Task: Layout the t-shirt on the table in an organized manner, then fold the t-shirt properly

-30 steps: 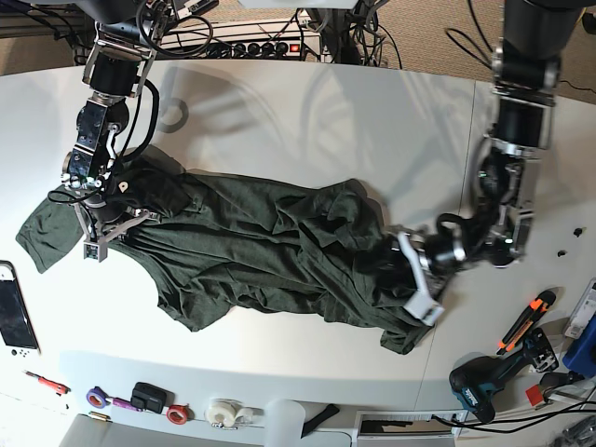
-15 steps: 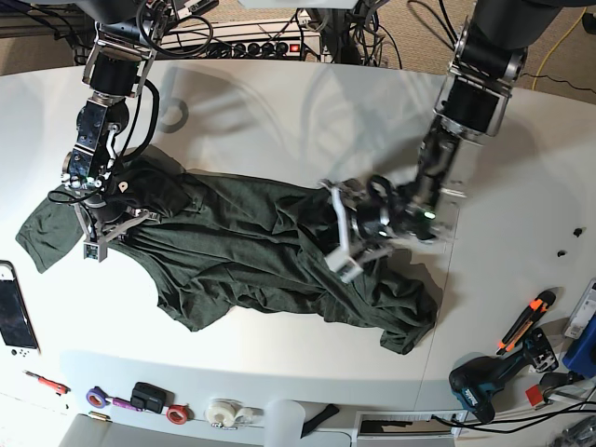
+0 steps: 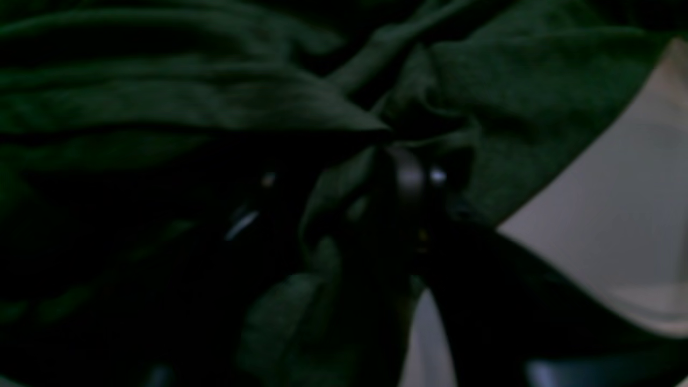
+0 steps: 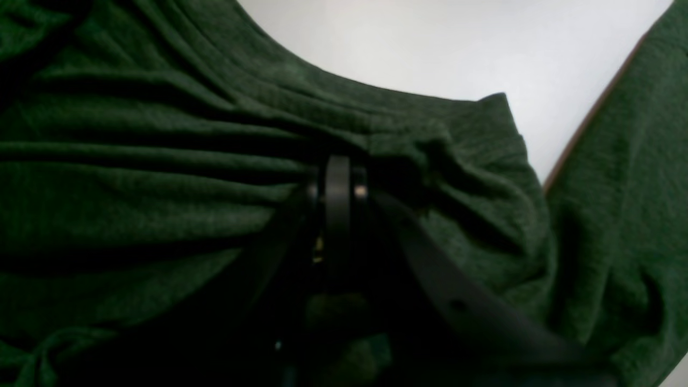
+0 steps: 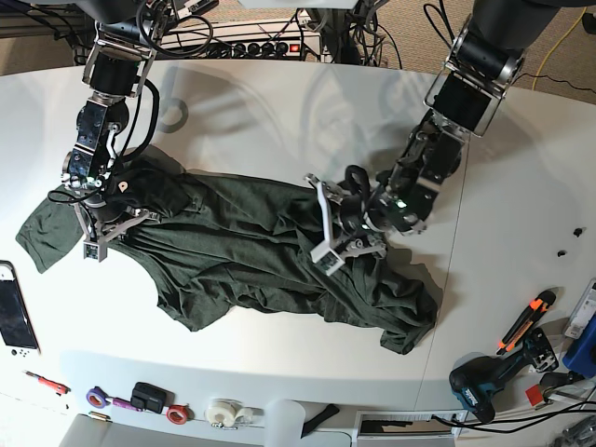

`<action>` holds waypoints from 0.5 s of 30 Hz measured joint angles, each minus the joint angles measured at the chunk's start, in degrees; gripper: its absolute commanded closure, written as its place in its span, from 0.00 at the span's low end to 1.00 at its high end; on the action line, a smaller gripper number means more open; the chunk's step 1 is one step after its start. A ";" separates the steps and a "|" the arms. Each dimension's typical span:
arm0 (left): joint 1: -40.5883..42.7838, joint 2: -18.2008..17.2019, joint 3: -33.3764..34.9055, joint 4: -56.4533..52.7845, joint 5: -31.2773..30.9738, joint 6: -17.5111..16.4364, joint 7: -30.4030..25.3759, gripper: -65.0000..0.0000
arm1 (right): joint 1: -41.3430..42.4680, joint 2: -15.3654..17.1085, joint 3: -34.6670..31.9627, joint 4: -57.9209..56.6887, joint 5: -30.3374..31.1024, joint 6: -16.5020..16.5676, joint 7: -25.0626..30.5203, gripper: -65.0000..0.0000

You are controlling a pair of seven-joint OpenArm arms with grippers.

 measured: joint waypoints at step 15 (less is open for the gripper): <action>0.09 0.48 -7.43 -0.04 -10.51 -0.96 1.73 0.60 | 0.00 0.04 0.00 0.07 -4.79 -2.78 0.59 1.00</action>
